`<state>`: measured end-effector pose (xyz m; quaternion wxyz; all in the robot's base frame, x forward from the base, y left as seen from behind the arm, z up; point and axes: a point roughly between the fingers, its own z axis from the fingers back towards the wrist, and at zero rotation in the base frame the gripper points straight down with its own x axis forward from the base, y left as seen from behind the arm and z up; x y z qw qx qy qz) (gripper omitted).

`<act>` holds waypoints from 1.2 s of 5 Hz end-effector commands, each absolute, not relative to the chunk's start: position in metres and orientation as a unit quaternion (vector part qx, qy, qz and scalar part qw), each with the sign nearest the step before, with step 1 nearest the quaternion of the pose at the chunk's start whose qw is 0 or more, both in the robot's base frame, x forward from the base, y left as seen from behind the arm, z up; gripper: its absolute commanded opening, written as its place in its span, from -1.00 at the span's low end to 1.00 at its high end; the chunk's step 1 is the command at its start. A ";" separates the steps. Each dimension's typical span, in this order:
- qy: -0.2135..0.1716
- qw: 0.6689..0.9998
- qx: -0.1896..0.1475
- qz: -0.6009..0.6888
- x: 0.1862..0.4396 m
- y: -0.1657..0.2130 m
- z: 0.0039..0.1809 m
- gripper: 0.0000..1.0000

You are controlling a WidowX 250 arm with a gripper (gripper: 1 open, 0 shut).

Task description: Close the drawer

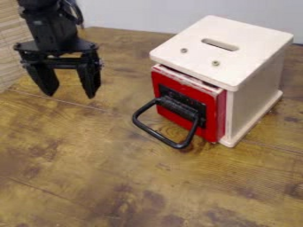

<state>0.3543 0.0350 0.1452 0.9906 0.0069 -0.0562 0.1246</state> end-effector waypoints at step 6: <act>-0.102 0.990 -0.016 0.100 0.343 0.036 0.175 1.00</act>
